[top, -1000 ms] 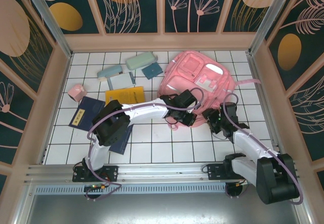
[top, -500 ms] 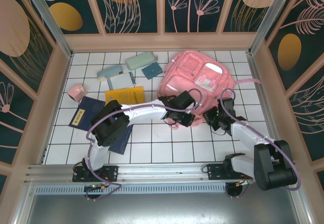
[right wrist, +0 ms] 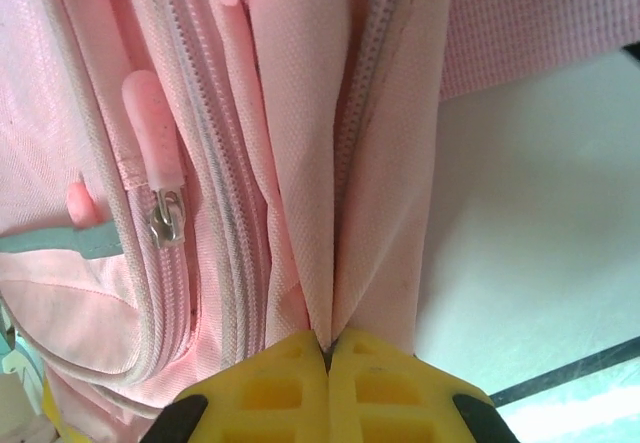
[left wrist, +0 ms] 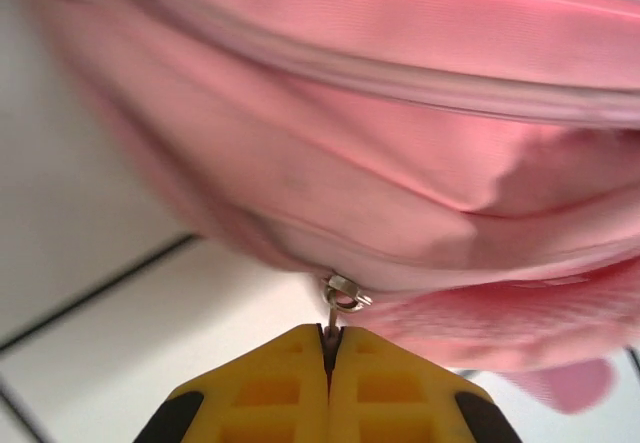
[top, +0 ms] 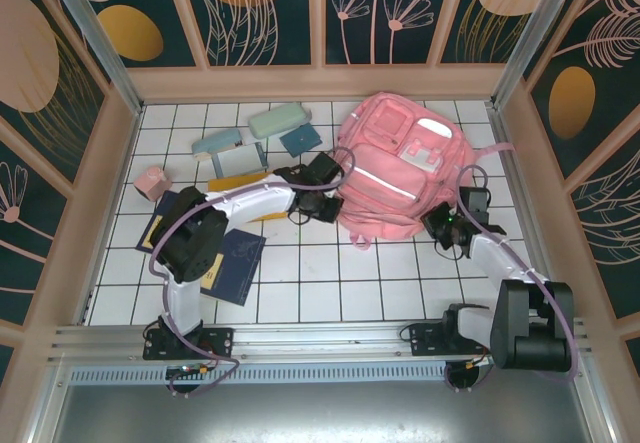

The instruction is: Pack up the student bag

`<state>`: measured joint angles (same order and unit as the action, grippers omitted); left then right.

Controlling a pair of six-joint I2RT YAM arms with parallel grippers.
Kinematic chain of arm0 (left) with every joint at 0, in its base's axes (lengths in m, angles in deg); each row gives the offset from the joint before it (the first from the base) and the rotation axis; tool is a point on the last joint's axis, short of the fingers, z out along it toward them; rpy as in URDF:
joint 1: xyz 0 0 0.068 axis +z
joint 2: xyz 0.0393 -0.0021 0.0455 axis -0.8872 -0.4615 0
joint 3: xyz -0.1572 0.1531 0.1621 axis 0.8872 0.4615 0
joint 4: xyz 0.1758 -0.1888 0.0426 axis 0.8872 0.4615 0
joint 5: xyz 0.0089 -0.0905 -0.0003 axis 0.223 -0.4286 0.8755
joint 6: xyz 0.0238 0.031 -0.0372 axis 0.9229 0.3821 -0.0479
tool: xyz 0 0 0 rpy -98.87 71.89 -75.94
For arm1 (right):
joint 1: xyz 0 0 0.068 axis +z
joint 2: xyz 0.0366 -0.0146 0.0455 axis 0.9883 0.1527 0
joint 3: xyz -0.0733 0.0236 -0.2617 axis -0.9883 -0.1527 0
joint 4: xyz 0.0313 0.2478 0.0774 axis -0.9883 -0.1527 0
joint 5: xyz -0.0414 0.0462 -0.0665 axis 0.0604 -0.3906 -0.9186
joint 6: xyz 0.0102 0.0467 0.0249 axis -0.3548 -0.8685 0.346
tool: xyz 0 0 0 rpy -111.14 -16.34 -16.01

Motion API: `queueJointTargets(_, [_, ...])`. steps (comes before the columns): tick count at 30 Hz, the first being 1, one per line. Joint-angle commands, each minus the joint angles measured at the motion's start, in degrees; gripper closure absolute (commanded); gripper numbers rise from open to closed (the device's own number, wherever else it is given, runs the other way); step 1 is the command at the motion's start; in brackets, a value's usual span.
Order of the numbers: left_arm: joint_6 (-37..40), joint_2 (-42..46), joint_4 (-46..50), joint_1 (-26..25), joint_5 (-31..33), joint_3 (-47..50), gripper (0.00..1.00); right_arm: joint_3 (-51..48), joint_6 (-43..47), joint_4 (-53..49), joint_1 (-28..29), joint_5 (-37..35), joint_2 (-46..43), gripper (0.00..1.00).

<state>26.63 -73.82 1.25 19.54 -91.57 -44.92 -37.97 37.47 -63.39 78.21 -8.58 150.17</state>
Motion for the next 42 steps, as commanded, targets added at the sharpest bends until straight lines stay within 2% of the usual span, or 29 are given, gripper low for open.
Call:
queueJointTargets(1, [3.0, -2.2, 7.2, 6.5, 10.6, -0.1, 1.00, 2.3, 4.1, -1.7, -2.9, -5.9, 0.2, 1.00])
queueJointTargets(5, [3.9, -2.1, 6.4, 8.7, 8.1, -1.0, 1.00, 3.2, 5.6, -1.2, -3.8, -5.5, 1.8, 1.00])
queueJointTargets(11, [3.5, 3.8, 2.6, 8.1, -1.1, 4.7, 1.00, 7.0, 8.6, 1.0, -4.3, -7.0, 7.5, 1.00])
queueJointTargets(14, [2.2, 6.9, 1.0, 5.7, -3.7, 7.2, 1.00, 10.7, 10.3, 1.5, -4.9, -8.5, 11.2, 1.00])
queueJointTargets(16, [-0.7, 8.1, -1.0, 3.5, -8.3, 8.5, 1.00, 13.2, 11.3, 1.4, -6.0, -9.2, 14.4, 1.00])
queueJointTargets(20, [-5.7, 7.6, -5.1, -3.0, -11.7, 8.2, 1.00, 18.5, 13.3, -0.2, -7.8, -9.9, 18.6, 1.00])
queueJointTargets(22, [-8.0, 5.9, -7.0, -5.9, -13.3, 6.5, 1.00, 20.6, 13.8, -2.0, -8.2, -10.8, 19.3, 0.77])
queueJointTargets(24, [-10.0, 3.9, -9.6, -7.9, -15.4, 4.5, 1.00, 21.3, 13.5, -3.2, -8.3, -11.2, 18.4, 0.54])
queueJointTargets(26, [-10.9, 1.4, -10.5, -9.7, -16.0, 1.4, 1.00, 20.7, 13.0, -4.1, -8.2, -10.9, 15.8, 0.46])
queueJointTargets(30, [-10.9, -3.4, -10.7, -11.8, -16.6, -4.2, 1.00, 17.9, 11.6, -8.0, -7.6, -10.7, 8.5, 0.41])
queueJointTargets(34, [-9.9, -6.4, -10.0, -12.0, -17.7, -8.4, 1.00, 12.4, 7.8, -10.6, -5.8, -6.8, 1.0, 0.41])
queueJointTargets(37, [-9.0, -7.3, -9.6, -12.1, -18.2, -9.7, 1.00, 7.7, 3.2, -11.0, -1.2, -5.1, -3.3, 0.43])
queueJointTargets(42, [-8.5, -7.6, -9.6, -12.1, -18.6, -9.1, 1.00, 1.9, -7.1, -9.6, 10.4, -6.3, -7.1, 0.45])
